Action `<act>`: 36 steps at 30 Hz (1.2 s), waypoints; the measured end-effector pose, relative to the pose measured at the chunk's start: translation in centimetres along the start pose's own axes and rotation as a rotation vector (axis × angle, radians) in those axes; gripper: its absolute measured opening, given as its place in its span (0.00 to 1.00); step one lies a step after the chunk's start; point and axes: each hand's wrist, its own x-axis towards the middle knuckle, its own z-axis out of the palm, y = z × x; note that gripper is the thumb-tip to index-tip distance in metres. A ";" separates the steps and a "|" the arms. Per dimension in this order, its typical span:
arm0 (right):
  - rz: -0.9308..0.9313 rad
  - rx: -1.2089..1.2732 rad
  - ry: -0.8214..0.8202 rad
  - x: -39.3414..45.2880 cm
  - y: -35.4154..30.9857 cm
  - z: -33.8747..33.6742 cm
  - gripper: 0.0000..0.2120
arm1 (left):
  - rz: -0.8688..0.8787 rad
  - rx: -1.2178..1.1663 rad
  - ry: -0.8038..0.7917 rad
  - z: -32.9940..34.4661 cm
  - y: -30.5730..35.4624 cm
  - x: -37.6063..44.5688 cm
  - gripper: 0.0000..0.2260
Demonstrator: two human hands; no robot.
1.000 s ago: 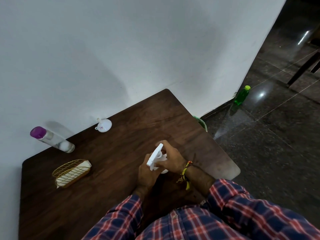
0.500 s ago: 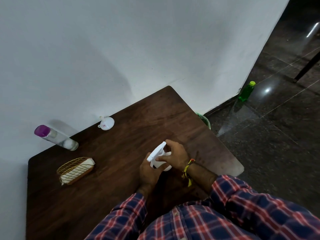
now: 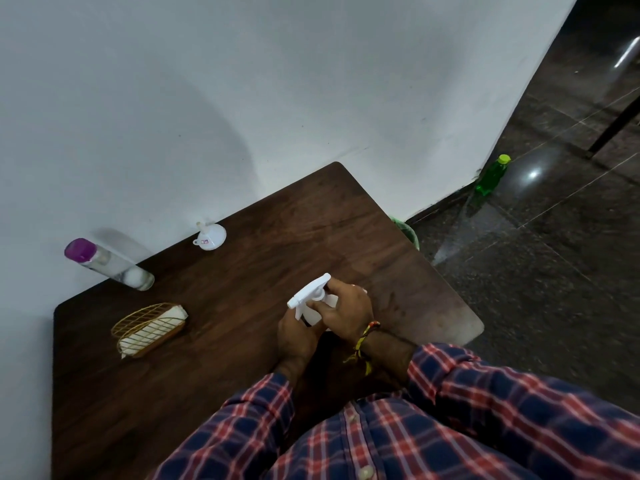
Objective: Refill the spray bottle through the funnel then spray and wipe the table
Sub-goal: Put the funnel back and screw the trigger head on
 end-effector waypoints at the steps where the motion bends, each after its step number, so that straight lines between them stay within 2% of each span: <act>1: -0.008 0.010 -0.020 0.1 0.1 -0.3 0.16 | 0.008 0.004 0.003 0.0 0.0 0.0 0.25; 4: 0.003 0.123 -0.162 0.4 0.6 -1.0 0.17 | 0.018 0.022 0.005 0.2 0.0 -0.1 0.27; 5: 0.006 0.128 -0.165 0.4 0.6 -1.1 0.17 | 0.018 0.030 0.008 0.3 -0.1 -0.2 0.28; 7: 0.005 0.062 -0.091 0.3 0.7 -0.8 0.17 | 0.016 0.034 0.010 0.4 -0.2 -0.3 0.29; 10: -0.017 -0.042 0.046 -0.3 -0.1 0.0 0.11 | 0.013 0.036 0.013 0.4 -0.5 -0.2 0.26; 14: 0.054 0.011 0.080 -0.6 -0.8 0.5 0.11 | 0.015 0.064 -0.017 0.4 -0.4 -0.4 0.21; 21: -0.054 0.093 -0.155 1.9 0.6 -1.1 0.22 | -0.013 0.036 -0.172 -0.7 -0.3 0.7 0.28; 25: -0.056 0.021 -0.126 2.2 0.2 -0.7 0.24 | 0.033 0.122 -0.168 -1.1 -0.1 0.3 0.26; 26: -0.049 0.073 -0.172 2.2 0.4 -0.4 0.24 | 0.032 0.108 -0.169 -1.1 0.0 0.2 0.25; 29: -0.037 0.232 -0.447 2.9 0.8 -0.6 0.24 | 0.020 0.076 -0.223 -1.2 -0.1 0.0 0.21; 30: -0.077 0.237 -0.503 3.2 0.9 -0.7 0.25 | 0.027 0.076 -0.238 -1.3 -0.1 0.1 0.21; 32: -0.227 0.236 -0.491 4.0 0.7 -0.5 0.25 | 0.048 0.121 -0.248 -1.6 0.0 0.1 0.25; 34: -0.343 0.271 -0.471 4.4 0.1 0.1 0.20 | 0.062 0.154 -0.224 -2.0 -0.2 -0.2 0.31; 36: -0.373 0.342 -0.484 3.9 -0.2 1.1 0.18 | 0.020 0.134 -0.181 -2.3 -0.8 -0.9 0.32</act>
